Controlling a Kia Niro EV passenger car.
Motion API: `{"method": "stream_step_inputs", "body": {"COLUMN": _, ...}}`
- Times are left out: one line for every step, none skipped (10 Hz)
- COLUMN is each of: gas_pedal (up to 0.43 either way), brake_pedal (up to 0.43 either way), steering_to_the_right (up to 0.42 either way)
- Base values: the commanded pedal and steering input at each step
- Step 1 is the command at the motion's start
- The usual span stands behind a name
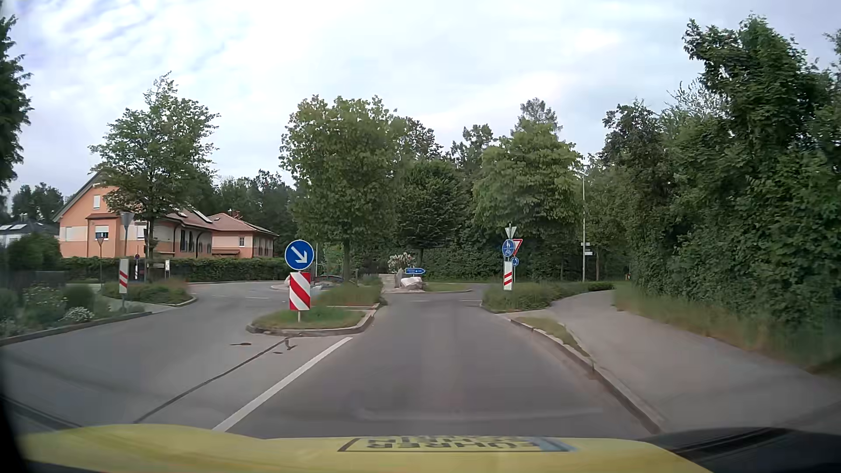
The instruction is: Follow the waypoints while adhering to traffic rules and regulations
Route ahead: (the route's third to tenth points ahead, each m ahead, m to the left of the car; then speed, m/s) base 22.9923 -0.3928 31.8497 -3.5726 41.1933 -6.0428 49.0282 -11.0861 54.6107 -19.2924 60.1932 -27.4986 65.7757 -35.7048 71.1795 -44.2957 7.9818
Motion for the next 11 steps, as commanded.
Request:
{"method": "stream_step_inputs", "body": {"gas_pedal": 0.000, "brake_pedal": 0.000, "steering_to_the_right": 0.011}}
{"method": "stream_step_inputs", "body": {"gas_pedal": 0.000, "brake_pedal": 0.000, "steering_to_the_right": 0.009}}
{"method": "stream_step_inputs", "body": {"gas_pedal": 0.000, "brake_pedal": 0.000, "steering_to_the_right": 0.008}}
{"method": "stream_step_inputs", "body": {"gas_pedal": 0.000, "brake_pedal": 0.000, "steering_to_the_right": 0.007}}
{"method": "stream_step_inputs", "body": {"gas_pedal": 0.000, "brake_pedal": 0.000, "steering_to_the_right": 0.006}}
{"method": "stream_step_inputs", "body": {"gas_pedal": 0.000, "brake_pedal": 0.000, "steering_to_the_right": 0.007}}
{"method": "stream_step_inputs", "body": {"gas_pedal": 0.000, "brake_pedal": 0.000, "steering_to_the_right": 0.003}}
{"method": "stream_step_inputs", "body": {"gas_pedal": 0.000, "brake_pedal": 0.000, "steering_to_the_right": -0.007}}
{"method": "stream_step_inputs", "body": {"gas_pedal": 0.000, "brake_pedal": 0.000, "steering_to_the_right": -0.017}}
{"method": "stream_step_inputs", "body": {"gas_pedal": 0.000, "brake_pedal": 0.000, "steering_to_the_right": -0.022}}
{"method": "stream_step_inputs", "body": {"gas_pedal": 0.000, "brake_pedal": 0.000, "steering_to_the_right": -0.027}}
